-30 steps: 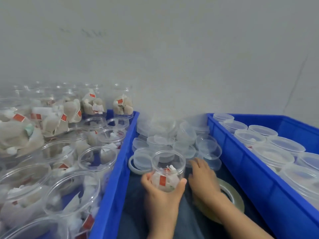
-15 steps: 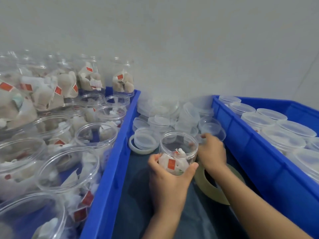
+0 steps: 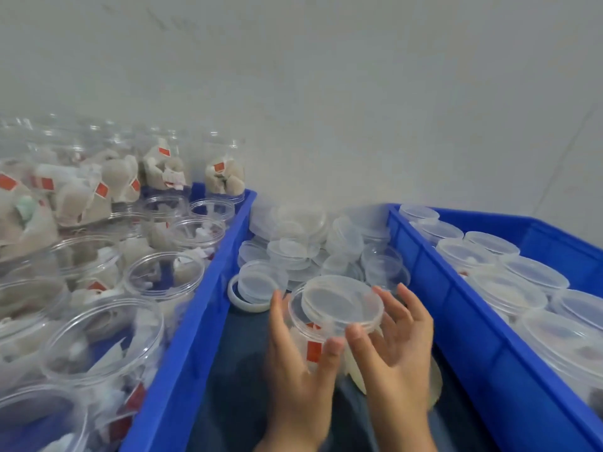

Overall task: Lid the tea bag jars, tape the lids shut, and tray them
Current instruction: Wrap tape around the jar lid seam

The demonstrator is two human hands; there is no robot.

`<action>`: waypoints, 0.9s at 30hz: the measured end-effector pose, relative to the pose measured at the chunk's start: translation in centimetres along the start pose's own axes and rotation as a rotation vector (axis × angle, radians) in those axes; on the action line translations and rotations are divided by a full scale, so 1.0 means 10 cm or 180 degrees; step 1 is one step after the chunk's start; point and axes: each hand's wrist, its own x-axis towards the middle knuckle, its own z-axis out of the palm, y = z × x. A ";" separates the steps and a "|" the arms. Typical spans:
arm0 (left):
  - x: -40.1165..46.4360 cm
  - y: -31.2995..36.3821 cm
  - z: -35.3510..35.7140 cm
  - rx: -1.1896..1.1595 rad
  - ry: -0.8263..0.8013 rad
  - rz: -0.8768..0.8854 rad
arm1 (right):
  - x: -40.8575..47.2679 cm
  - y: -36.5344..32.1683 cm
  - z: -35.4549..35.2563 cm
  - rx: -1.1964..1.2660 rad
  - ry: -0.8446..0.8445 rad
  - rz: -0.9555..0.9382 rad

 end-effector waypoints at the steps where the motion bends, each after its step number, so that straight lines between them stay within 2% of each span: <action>1: 0.01 0.01 0.01 -0.0144 0.0069 -0.0034 | -0.01 0.01 0.01 -0.0074 -0.0094 -0.0014; 6: 0.06 0.02 -0.03 -0.0103 0.0440 -0.0004 | -0.04 -0.01 0.06 -0.0257 -0.0296 0.0038; 14: 0.10 -0.01 -0.04 -0.0581 0.0003 -0.0101 | -0.06 0.01 0.03 -0.0388 -0.0485 0.0155; 21: 0.12 -0.08 -0.01 -0.0392 0.0189 0.0150 | -0.05 0.01 0.02 -0.0508 -0.0852 0.0157; 27: 0.12 -0.12 0.00 -0.0403 0.0316 0.0079 | -0.03 0.05 0.00 -0.0526 -0.0794 0.0274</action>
